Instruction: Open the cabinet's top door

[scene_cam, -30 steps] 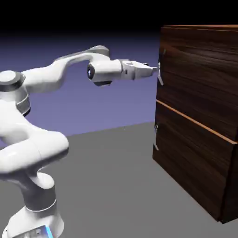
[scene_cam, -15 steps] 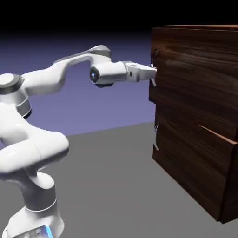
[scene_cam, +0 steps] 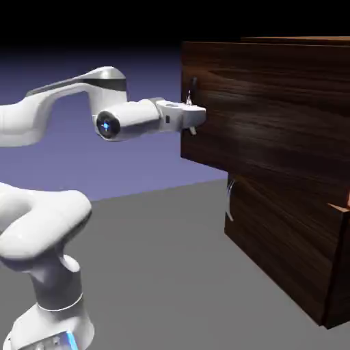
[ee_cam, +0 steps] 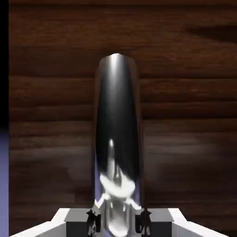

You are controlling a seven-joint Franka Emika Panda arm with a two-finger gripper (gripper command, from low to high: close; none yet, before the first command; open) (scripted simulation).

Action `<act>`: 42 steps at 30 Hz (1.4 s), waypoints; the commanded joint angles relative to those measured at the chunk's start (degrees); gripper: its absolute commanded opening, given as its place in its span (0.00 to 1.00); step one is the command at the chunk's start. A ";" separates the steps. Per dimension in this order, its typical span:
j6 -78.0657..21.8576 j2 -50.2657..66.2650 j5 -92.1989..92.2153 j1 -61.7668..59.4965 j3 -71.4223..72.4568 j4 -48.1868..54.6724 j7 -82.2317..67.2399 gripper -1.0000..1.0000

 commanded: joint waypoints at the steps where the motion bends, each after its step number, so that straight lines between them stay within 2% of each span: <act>1: -1.67 -0.58 -1.69 0.97 -2.07 -1.48 -0.21 0.00; 11: -16.70 -4.14 -20.00 4.47 -22.84 -10.22 -2.28 0.00; 23: -33.29 1.03 -43.42 1.96 -47.76 -10.19 -7.04 0.00; 32: -46.83 14.03 -61.56 3.65 -66.45 -2.18 -13.31 0.00; 42: -64.30 33.72 -77.32 16.21 -87.01 16.39 -21.42 0.00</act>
